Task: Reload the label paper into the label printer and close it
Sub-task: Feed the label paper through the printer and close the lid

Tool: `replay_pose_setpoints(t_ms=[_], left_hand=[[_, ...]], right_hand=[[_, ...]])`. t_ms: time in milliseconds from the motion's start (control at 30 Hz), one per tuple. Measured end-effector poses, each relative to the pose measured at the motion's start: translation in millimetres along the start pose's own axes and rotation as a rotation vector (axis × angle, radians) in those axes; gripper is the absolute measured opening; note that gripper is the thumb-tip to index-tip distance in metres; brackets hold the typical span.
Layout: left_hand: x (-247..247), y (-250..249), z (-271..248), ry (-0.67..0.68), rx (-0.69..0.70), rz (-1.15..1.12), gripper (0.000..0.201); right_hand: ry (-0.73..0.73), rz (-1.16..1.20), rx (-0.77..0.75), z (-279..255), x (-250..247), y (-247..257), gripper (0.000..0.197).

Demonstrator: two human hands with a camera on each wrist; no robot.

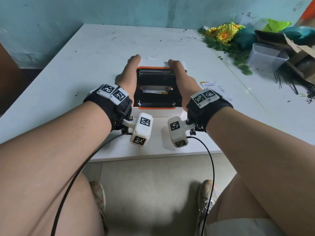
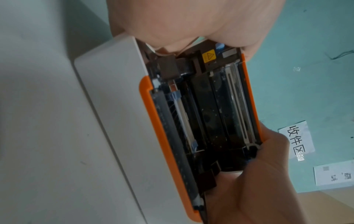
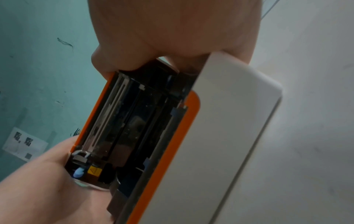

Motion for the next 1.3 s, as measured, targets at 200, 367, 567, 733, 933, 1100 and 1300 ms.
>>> replay_pose_setpoints(t_ms=[200, 367, 567, 733, 933, 1100, 1300], left_hand=[[-4.2, 4.9, 24.5, -0.034, -0.012, 0.029, 0.111], [-0.7, 1.8, 19.4, -0.013, 0.000, 0.030, 0.106], [-0.2, 1.4, 17.3, -0.010, 0.011, 0.052, 0.100], [-0.7, 2.9, 20.1, -0.036, 0.020, 0.080, 0.105], [5.1, -4.3, -9.6, -0.068, 0.066, 0.127, 0.093], [3.7, -1.1, -5.3, -0.084, 0.069, 0.097, 0.097], [3.9, -2.5, -15.7, -0.043, 0.090, 0.049, 0.100]], right_hand=[[-0.008, -0.003, 0.000, 1.5, 3.1, -1.9, 0.058], [-0.015, 0.010, -0.005, -0.5, 3.1, -0.7, 0.057], [-0.011, -0.025, -0.008, -3.8, 2.2, -0.4, 0.062], [-0.010, -0.004, -0.008, -2.5, 3.2, -1.1, 0.060], [-0.004, -0.016, -0.003, 0.7, 3.8, -2.8, 0.066], [-0.012, -0.006, -0.008, 2.2, 4.1, -3.6, 0.071], [-0.014, -0.002, -0.006, -0.2, 1.5, -2.6, 0.061]])
Point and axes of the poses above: each hand's wrist, its own z-axis towards the middle knuckle, its own x-axis out of the palm, y = z × x, the point moved 1 cm from there along z, towards the middle knuckle, and after that the axes turned 6 degrees about y, right-handed, at the moved point
